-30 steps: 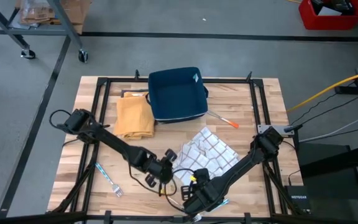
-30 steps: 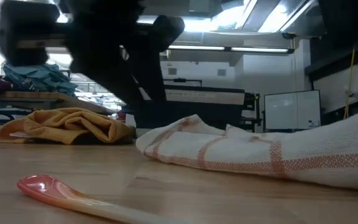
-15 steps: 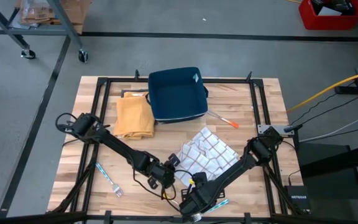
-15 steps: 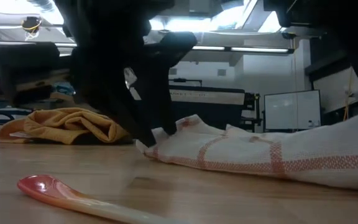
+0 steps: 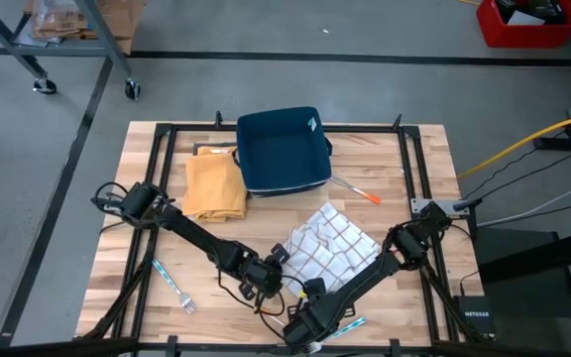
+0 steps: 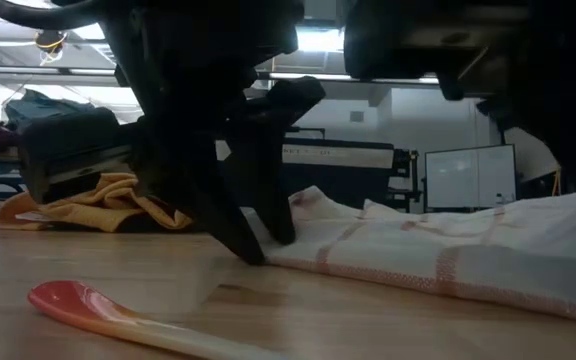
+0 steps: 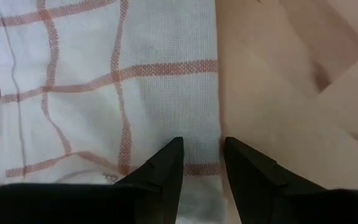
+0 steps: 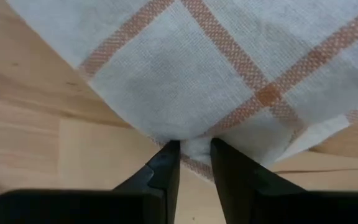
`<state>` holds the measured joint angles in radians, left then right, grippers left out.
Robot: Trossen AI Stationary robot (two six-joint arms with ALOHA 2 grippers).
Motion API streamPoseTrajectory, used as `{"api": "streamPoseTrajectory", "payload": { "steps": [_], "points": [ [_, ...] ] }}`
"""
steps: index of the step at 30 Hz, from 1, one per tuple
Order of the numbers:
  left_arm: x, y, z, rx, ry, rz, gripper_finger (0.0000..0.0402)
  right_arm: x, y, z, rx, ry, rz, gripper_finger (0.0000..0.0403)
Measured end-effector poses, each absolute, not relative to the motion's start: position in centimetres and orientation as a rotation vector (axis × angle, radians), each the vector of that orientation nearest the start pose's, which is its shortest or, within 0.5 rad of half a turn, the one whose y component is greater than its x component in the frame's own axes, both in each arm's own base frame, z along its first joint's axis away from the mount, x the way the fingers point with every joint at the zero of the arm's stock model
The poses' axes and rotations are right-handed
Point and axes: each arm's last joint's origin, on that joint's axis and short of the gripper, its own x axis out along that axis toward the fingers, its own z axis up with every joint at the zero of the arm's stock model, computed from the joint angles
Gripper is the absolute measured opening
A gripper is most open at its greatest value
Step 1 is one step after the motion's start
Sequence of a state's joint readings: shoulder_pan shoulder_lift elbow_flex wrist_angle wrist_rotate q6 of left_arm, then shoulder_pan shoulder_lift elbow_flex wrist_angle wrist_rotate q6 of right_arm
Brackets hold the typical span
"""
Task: Fold towel
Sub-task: Fold the white pattern towel
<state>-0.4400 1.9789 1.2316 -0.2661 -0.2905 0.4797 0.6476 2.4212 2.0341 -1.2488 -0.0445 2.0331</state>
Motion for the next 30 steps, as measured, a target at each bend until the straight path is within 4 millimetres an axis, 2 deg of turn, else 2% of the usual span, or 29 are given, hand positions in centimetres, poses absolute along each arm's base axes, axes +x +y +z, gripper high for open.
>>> {"api": "streamPoseTrajectory", "payload": {
  "steps": [3, 7, 10, 14, 22, 26, 30],
  "points": [
    [36.1, -16.1, 14.2, 0.800, 0.914, -0.366, 0.0103, 36.8, 28.0, 14.1, 1.032, 1.358, -1.133, 0.0073],
    [36.1, -16.2, 14.2, 0.801, 0.918, -0.370, 0.0059, 36.7, 27.9, 14.2, 0.997, 1.373, -1.111, 0.0015],
    [35.9, -16.3, 14.1, 0.803, 0.924, -0.371, 0.0016, 36.8, 28.0, 14.6, 0.983, 1.377, -1.097, 0.0013],
    [35.2, -16.6, 14.5, 0.782, 0.958, -0.368, 0.0007, 37.2, 28.5, 15.6, 1.014, 1.361, -1.053, 0.0006],
    [31.9, -18.4, 16.6, 0.778, 1.051, -0.408, 0.0002, 37.9, 30.4, 19.3, 1.114, 1.257, -0.901, 0.0003],
    [29.6, -20.1, 18.3, 0.753, 1.051, -0.429, 0.0001, 38.3, 31.4, 21.1, 1.220, 1.216, -0.828, 0.0002],
    [27.2, -21.5, 20.9, 0.722, 0.999, -0.469, 0.0001, 38.6, 32.3, 22.8, 1.302, 1.179, -0.717, 0.0002]
  ]
}}
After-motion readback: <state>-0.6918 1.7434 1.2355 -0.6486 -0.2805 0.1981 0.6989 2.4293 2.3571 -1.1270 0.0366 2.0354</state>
